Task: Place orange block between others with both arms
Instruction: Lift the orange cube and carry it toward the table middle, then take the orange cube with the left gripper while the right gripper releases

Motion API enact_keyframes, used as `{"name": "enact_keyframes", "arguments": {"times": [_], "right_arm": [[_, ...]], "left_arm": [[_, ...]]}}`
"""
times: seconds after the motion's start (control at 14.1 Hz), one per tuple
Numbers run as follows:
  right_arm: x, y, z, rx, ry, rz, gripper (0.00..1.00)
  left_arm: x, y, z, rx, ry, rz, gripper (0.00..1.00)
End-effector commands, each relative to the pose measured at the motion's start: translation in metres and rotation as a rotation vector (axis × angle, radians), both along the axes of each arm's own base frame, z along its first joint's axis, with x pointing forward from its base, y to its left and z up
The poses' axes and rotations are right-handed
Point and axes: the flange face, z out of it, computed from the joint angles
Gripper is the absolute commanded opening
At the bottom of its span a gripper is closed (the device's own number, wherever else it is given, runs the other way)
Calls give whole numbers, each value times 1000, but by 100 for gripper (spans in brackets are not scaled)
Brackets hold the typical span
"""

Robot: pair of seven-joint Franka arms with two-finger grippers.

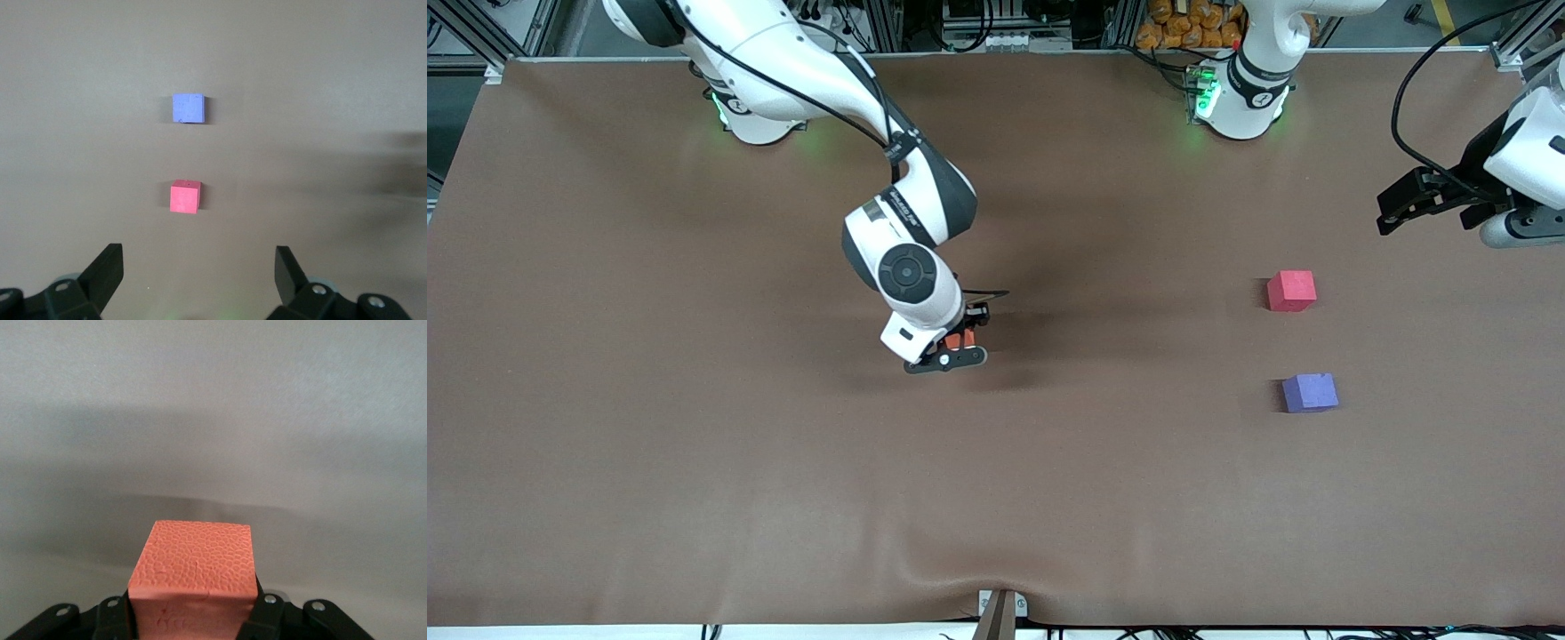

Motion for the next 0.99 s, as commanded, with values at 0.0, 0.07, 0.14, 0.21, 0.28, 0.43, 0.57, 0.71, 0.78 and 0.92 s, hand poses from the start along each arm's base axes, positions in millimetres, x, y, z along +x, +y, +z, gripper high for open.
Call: {"name": "enact_keyframes", "arguments": {"times": [0.0,0.07,0.14,0.21,0.28,0.43,0.57,0.71,0.78,0.92], "right_arm": [[-8,30,-16,2,-19,-99,0],[-13,37,-18,5,-24,-109,0],[-17,42,-24,0,-19,-106,0],[-19,45,-28,-4,-19,-105,0],[-21,49,-30,0,-20,-101,0],[-23,52,-37,0,-24,-97,0],[-25,53,-41,-4,-22,-96,5],[-27,54,-49,-12,-15,-94,17],[-30,56,-49,-12,-15,-89,29],[-31,56,-53,-16,-10,-87,94]], "left_arm": [[7,-1,-14,15,36,24,100],[11,-7,-23,16,49,16,100],[12,-16,-26,18,53,11,100],[14,-28,-32,19,62,6,100],[16,-45,-40,23,71,0,100],[18,-76,-55,34,82,15,100],[22,-105,-73,43,88,3,100],[25,-131,-92,45,98,-36,100],[26,-144,-102,48,106,-56,100],[31,-172,-119,52,114,-87,100]]}}
